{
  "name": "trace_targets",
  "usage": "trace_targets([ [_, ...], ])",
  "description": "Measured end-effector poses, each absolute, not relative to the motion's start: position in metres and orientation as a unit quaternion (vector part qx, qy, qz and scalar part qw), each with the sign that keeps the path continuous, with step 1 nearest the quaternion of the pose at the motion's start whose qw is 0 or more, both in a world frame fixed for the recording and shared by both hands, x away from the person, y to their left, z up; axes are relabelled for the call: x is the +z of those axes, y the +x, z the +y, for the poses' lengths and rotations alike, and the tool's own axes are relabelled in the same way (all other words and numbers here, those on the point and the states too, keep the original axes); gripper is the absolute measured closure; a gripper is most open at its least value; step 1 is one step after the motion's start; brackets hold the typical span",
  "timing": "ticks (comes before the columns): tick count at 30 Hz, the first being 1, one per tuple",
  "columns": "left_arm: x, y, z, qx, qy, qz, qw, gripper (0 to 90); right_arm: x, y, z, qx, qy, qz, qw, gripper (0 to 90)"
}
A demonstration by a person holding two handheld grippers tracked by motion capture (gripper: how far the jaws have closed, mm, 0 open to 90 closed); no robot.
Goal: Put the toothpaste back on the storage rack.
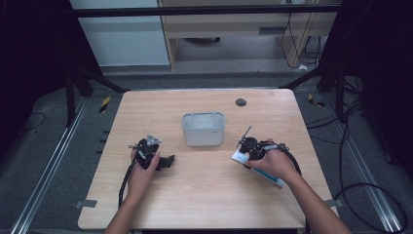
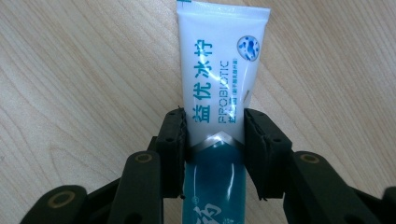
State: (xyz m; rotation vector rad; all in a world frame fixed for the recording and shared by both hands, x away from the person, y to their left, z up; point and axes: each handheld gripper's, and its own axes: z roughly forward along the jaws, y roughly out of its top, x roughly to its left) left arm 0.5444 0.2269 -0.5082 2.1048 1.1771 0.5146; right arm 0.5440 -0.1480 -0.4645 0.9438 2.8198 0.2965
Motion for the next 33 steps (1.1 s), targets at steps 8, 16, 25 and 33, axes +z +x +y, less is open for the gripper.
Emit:
trace_targets([
  [8, -0.508, 0.544, 0.227, 0.197, 0.805, 0.450, 0.332, 0.0, -0.463, 0.544, -0.148, 0.096, 0.317, 0.941, 0.076, 64.4],
  [16, -0.508, 0.544, 0.227, 0.197, 0.805, 0.450, 0.332, 0.0, -0.462, 0.543, -0.148, 0.096, 0.318, 0.940, 0.080, 69.0],
  [25, -0.508, 0.544, 0.227, 0.197, 0.805, 0.451, 0.332, 0.0, -0.461, 0.542, -0.150, 0.106, 0.325, 0.936, 0.082, 73.3],
  [33, -0.508, 0.544, 0.227, 0.197, 0.805, 0.451, 0.332, 0.0, -0.459, 0.540, -0.162, 0.149, 0.354, 0.920, 0.082, 78.1],
])
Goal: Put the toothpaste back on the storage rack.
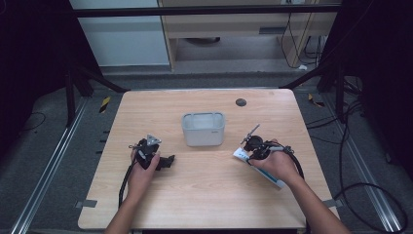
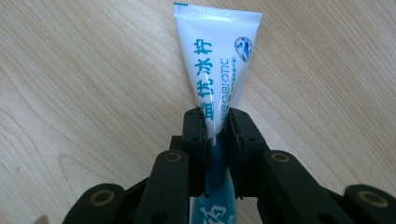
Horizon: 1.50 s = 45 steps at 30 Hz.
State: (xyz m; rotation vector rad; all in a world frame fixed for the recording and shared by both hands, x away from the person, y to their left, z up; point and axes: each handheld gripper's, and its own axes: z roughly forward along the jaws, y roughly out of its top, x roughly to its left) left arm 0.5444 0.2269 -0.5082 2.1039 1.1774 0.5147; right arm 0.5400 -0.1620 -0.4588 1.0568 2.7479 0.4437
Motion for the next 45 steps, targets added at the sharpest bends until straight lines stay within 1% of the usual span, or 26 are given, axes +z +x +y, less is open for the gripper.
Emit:
trace_targets([
  [9, -0.508, 0.544, 0.227, 0.197, 0.805, 0.450, 0.332, 0.0, -0.452, 0.538, -0.167, 0.178, 0.371, 0.908, 0.074, 79.3],
  [26, -0.508, 0.544, 0.227, 0.197, 0.805, 0.451, 0.332, 0.0, -0.427, 0.538, -0.169, 0.207, 0.376, 0.899, 0.084, 79.9],
  [38, -0.508, 0.544, 0.227, 0.197, 0.805, 0.450, 0.332, 0.0, -0.407, 0.537, -0.177, 0.228, 0.373, 0.894, 0.100, 80.4],
  [45, -0.508, 0.544, 0.227, 0.197, 0.805, 0.450, 0.332, 0.0, -0.393, 0.537, -0.181, 0.246, 0.373, 0.887, 0.119, 81.0],
])
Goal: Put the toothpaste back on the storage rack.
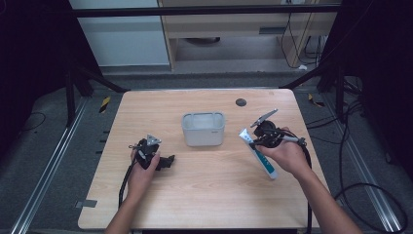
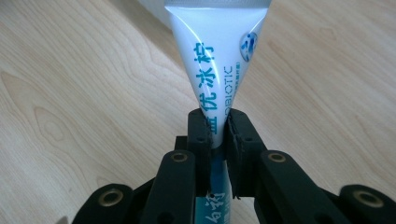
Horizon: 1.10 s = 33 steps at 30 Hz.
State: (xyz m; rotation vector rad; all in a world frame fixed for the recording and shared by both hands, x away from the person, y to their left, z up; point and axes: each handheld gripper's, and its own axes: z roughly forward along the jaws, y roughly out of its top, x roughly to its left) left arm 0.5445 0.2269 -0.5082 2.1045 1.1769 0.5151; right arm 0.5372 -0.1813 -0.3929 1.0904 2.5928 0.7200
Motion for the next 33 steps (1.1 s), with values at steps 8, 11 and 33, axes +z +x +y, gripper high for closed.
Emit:
trace_targets([
  [8, -0.508, 0.544, 0.227, 0.197, 0.805, 0.450, 0.331, 0.0, -0.372, 0.538, -0.185, 0.279, 0.369, 0.875, 0.145, 81.5],
  [11, -0.508, 0.544, 0.227, 0.197, 0.806, 0.450, 0.331, 0.0, -0.365, 0.538, -0.187, 0.294, 0.371, 0.865, 0.164, 81.6],
  [33, -0.508, 0.544, 0.227, 0.197, 0.805, 0.450, 0.331, 0.0, -0.347, 0.540, -0.195, 0.362, 0.391, 0.818, 0.216, 82.9],
])
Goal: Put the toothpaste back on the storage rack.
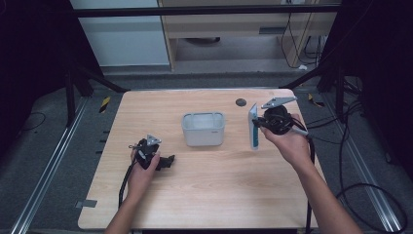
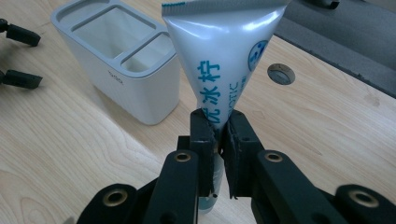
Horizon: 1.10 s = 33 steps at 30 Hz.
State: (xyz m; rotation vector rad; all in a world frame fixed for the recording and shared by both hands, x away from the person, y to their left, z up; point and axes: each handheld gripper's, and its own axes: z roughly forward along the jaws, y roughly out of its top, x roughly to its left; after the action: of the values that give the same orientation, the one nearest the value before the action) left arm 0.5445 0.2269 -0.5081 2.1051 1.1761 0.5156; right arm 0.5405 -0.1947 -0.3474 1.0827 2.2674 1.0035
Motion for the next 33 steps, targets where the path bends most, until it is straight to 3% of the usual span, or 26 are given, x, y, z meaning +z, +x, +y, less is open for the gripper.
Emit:
trace_targets([
  [33, -0.508, 0.544, 0.227, 0.197, 0.806, 0.450, 0.331, 0.0, -0.322, 0.538, -0.170, 0.420, 0.379, 0.790, 0.238, 83.0],
])
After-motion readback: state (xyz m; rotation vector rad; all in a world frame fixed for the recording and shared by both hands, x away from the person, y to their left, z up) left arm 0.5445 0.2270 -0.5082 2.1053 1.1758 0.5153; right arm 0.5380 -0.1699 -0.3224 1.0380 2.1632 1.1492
